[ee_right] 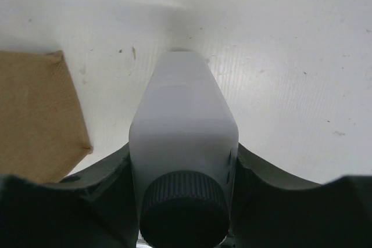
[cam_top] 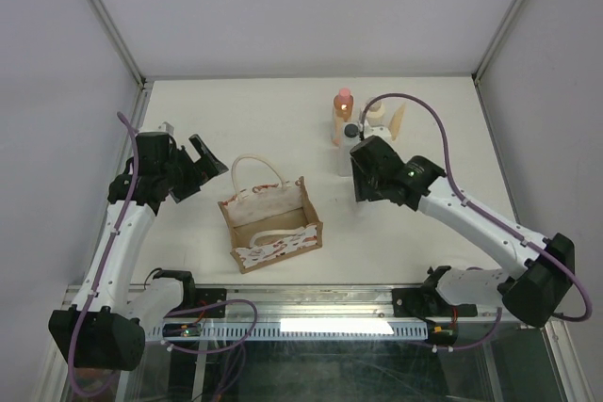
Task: Take the personal care products out of the canvas bag
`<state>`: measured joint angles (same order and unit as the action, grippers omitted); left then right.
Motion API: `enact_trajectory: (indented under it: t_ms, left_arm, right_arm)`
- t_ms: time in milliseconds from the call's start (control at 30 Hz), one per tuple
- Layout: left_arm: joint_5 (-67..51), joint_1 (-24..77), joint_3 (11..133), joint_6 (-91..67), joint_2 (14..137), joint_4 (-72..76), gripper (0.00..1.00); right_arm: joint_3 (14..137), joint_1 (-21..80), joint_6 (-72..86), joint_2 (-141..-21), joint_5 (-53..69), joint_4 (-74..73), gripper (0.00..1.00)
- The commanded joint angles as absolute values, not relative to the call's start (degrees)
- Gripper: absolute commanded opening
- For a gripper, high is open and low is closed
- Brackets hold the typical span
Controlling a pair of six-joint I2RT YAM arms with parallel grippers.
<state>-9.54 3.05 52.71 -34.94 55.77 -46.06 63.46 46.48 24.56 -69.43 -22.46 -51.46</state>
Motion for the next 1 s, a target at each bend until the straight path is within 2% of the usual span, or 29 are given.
enact_trajectory:
  t_ms: [0, 200, 400, 667, 967]
  left_arm:
    - [-10.7, 3.4, 55.0, -34.4, 55.4, -43.2, 0.99]
    - [-10.8, 3.5, 54.9, -34.4, 55.1, -43.2, 0.99]
    - [-10.6, 3.4, 55.7, -34.5, 55.1, -43.5, 0.99]
    - [-10.3, 3.5, 56.0, -34.6, 54.9, -43.9, 0.99]
    - [-10.0, 3.5, 55.9, -35.0, 54.7, -43.9, 0.99]
  right_arm:
    - [65.8, 39.4, 23.3, -68.7, -23.5, -44.6, 0.0]
    - [69.9, 27.4, 15.6, -73.8, -15.8, -40.4, 0.0]
    - [79.7, 20.5, 11.8, -84.7, -11.3, -42.3, 0.0]
    - [93.6, 18.0, 11.9, -96.9, -5.4, -47.2, 0.0]
    - [97.8, 18.0, 12.2, -101.9, -6.3, -50.1, 0.0]
